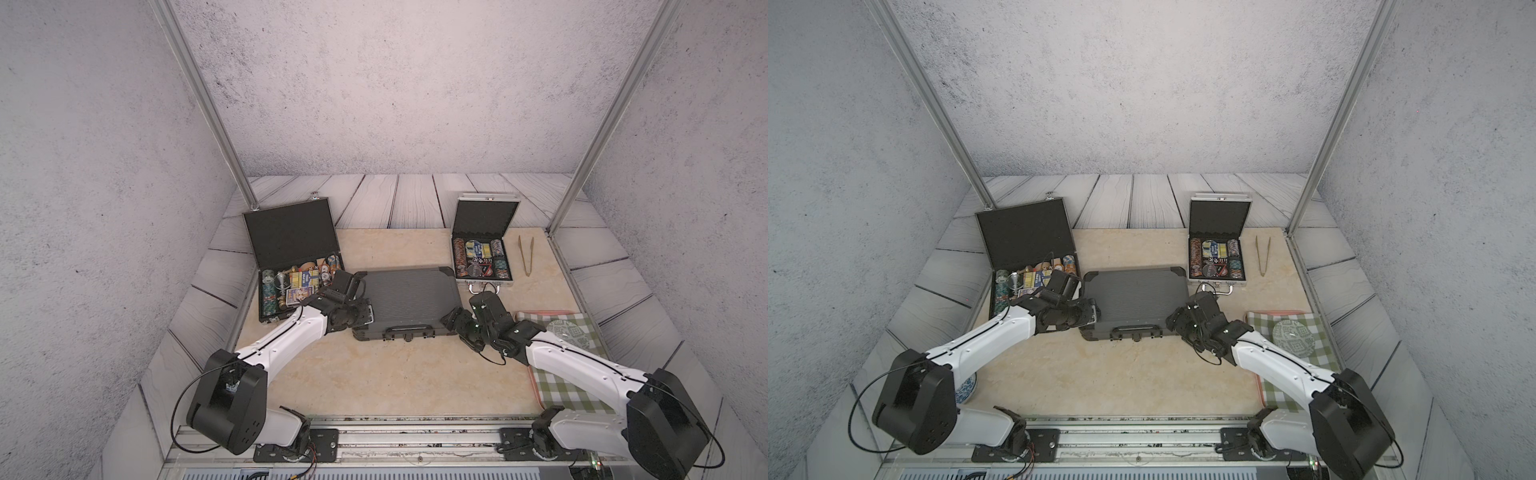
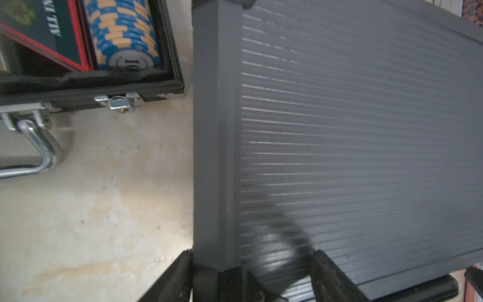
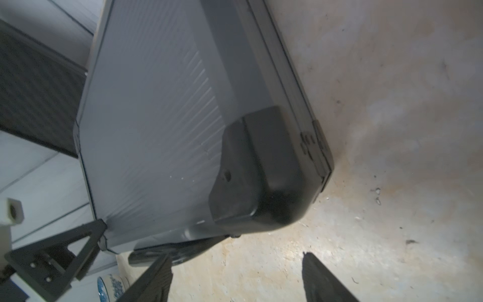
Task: Close the poker set cases
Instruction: Move the poker set case to the center of the board.
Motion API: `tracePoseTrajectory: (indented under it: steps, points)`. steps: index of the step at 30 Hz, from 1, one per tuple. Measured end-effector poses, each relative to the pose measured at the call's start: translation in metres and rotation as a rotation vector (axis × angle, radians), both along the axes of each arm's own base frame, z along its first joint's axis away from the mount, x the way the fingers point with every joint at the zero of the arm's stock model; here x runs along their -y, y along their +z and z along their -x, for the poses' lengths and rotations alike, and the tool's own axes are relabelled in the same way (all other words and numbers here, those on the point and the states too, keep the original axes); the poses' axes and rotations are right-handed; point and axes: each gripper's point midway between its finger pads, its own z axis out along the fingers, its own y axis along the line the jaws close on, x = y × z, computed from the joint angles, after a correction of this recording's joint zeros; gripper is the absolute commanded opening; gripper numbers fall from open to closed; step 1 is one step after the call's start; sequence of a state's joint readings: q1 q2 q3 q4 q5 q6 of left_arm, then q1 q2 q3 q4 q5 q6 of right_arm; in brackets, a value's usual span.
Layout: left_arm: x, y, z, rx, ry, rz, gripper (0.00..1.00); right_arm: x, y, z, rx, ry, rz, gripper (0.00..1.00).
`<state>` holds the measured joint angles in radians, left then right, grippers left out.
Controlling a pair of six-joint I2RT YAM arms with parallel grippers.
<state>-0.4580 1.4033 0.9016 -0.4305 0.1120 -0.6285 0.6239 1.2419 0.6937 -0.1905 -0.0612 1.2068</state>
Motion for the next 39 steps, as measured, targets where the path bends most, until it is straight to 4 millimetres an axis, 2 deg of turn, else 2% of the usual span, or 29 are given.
tracePoseTrajectory:
  steps: [4, 8, 13, 18, 25, 29, 33, 37, 39]
  points:
    - [-0.001, 0.000, 0.000, 0.001, 0.004, -0.001, 0.67, -0.006, -0.005, -0.013, -0.005, -0.076, -0.022, 0.79]
    - [-0.002, 0.000, -0.002, -0.002, 0.013, -0.001, 0.65, -0.012, -0.018, -0.021, -0.046, -0.127, -0.034, 0.77]
    - [-0.004, 0.000, -0.006, -0.001, 0.033, -0.013, 0.55, -0.024, -0.019, -0.023, -0.077, -0.159, -0.075, 0.71]
    - [-0.008, 0.002, -0.021, 0.021, 0.068, -0.041, 0.46, -0.037, -0.023, -0.022, -0.133, -0.154, -0.102, 0.62]
    - [-0.011, 0.004, -0.047, 0.054, 0.110, -0.087, 0.42, -0.056, -0.023, -0.020, -0.200, -0.096, -0.156, 0.53]
    - [-0.012, 0.005, -0.060, 0.086, 0.134, -0.100, 0.42, -0.056, -0.023, -0.020, -0.240, -0.068, -0.182, 0.51]
    - [-0.012, 0.005, -0.064, 0.102, 0.141, -0.103, 0.42, -0.057, -0.023, -0.020, -0.269, -0.044, -0.194, 0.48]
    - [-0.013, 0.007, -0.070, 0.116, 0.145, -0.117, 0.34, -0.057, -0.023, -0.021, -0.290, -0.032, -0.177, 0.43]
    - [-0.014, 0.007, -0.076, 0.126, 0.147, -0.131, 0.33, -0.057, -0.021, -0.035, -0.257, -0.038, -0.172, 0.41]
